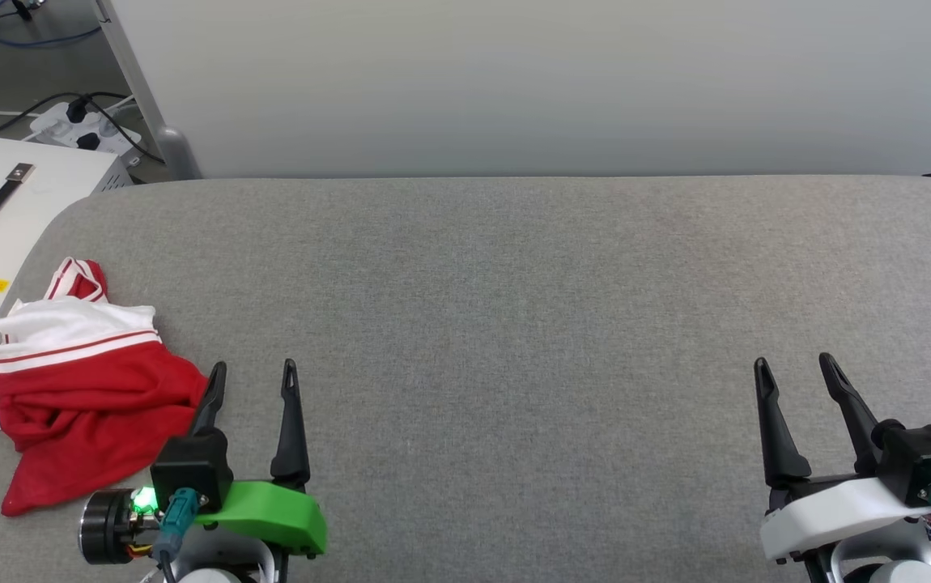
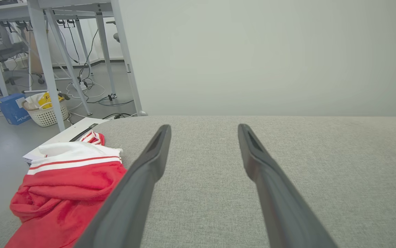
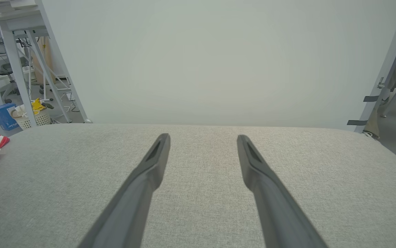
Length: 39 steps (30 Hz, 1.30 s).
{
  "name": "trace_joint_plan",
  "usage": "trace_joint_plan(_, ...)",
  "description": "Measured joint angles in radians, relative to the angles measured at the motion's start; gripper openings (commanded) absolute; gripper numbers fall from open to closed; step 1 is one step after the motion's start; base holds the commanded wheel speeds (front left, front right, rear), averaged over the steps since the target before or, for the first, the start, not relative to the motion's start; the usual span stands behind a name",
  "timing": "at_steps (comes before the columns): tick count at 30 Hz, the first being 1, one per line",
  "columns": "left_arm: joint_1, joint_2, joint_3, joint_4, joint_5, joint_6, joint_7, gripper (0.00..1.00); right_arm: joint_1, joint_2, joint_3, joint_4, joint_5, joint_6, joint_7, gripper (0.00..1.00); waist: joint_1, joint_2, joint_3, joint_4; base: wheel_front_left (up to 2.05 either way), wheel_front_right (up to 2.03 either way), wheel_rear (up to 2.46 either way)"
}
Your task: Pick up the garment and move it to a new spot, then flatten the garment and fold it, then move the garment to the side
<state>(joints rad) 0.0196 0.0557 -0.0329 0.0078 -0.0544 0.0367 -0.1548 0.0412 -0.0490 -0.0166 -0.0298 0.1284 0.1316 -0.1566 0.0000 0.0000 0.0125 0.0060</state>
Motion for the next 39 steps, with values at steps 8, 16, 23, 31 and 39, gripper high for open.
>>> trace_joint_plan(8,0.000,0.000,-0.009,0.010,-0.007,0.002,-0.020,1.00,0.011,0.000,0.002,0.002,0.003,0.000,-0.017,1.00,0.0000,0.0000,0.001,0.002,0.00,0.00,0.00)
trace_joint_plan(16,0.001,0.000,-0.017,0.016,-0.016,0.004,-0.031,1.00,0.019,0.000,0.006,0.007,0.010,0.000,-0.033,1.00,0.0000,0.0000,-0.001,0.004,0.00,0.00,0.00)
trace_joint_plan(23,0.001,0.000,-0.022,0.019,-0.024,0.012,-0.049,1.00,0.019,0.000,0.012,0.006,0.010,0.000,-0.046,1.00,0.0000,0.0000,0.001,0.006,0.00,0.00,0.00)
trace_joint_plan(31,0.002,0.000,-0.026,0.025,-0.032,0.013,-0.066,1.00,0.020,0.000,0.015,0.000,0.010,0.000,-0.064,1.00,0.0000,0.0000,0.000,0.007,0.00,0.00,0.00)
trace_joint_plan(39,0.004,0.000,-0.034,0.033,-0.042,0.022,-0.083,1.00,0.030,0.000,0.013,-0.005,0.010,0.000,-0.080,1.00,0.0000,0.0000,-0.002,0.009,0.00,0.00,0.00)
